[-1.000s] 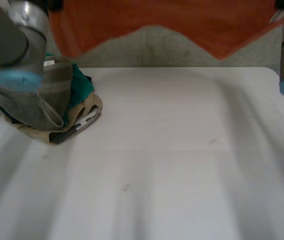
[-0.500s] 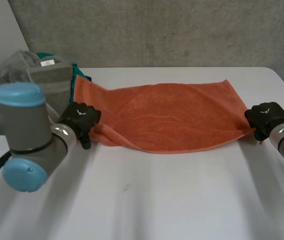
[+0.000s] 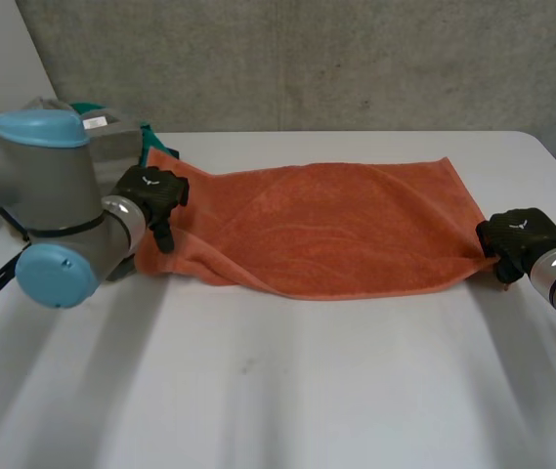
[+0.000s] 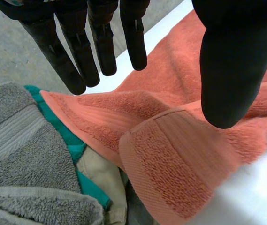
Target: Fold the laundry.
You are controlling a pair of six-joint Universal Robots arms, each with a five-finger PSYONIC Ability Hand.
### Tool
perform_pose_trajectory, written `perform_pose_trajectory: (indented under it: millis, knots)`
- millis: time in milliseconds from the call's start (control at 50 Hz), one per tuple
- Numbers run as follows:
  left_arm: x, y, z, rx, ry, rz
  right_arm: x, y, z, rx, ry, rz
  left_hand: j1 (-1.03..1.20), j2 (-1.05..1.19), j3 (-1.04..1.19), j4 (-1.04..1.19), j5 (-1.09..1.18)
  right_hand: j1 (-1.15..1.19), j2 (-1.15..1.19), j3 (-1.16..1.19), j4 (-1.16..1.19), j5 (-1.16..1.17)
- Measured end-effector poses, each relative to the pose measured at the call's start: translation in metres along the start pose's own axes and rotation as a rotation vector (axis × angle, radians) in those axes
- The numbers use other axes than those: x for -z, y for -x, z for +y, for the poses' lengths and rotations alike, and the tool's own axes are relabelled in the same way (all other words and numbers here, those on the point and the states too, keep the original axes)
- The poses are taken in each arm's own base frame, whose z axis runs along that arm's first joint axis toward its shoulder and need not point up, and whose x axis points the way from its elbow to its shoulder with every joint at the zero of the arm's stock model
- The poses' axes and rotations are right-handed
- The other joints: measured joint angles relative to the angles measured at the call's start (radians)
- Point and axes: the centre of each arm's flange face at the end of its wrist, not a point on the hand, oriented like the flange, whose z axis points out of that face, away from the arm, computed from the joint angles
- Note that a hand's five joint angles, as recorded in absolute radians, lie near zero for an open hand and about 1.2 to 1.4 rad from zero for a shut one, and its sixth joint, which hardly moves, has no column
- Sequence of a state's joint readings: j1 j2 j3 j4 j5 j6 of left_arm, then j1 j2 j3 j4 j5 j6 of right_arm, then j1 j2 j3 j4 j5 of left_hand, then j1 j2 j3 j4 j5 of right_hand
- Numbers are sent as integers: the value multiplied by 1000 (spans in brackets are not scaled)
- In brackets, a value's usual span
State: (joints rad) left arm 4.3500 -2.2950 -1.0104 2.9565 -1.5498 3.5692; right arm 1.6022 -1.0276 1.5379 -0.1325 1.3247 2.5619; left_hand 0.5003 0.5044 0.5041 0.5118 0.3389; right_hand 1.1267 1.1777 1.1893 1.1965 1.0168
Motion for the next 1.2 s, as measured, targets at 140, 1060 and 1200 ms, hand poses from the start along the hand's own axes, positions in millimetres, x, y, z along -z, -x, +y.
perform_pose_trajectory:
  millis: [140, 1060, 1200]
  knots:
    - [-15, 1, 9, -25, 101, 32, -1, -2, 1, 7, 0, 0, 46, 40, 41, 40, 38, 0, 0, 0, 0, 0]
    - [98, -13, 37, -280, 305, 127, 74, -46, 20, 411, 405, -352, 648, 693, 685, 681, 651, 0, 0, 0, 0, 0]
    - [53, 0, -3, -219, 138, -32, 29, -61, -2, 407, 247, -122, 648, 693, 685, 681, 651, 0, 0, 0, 0, 5]
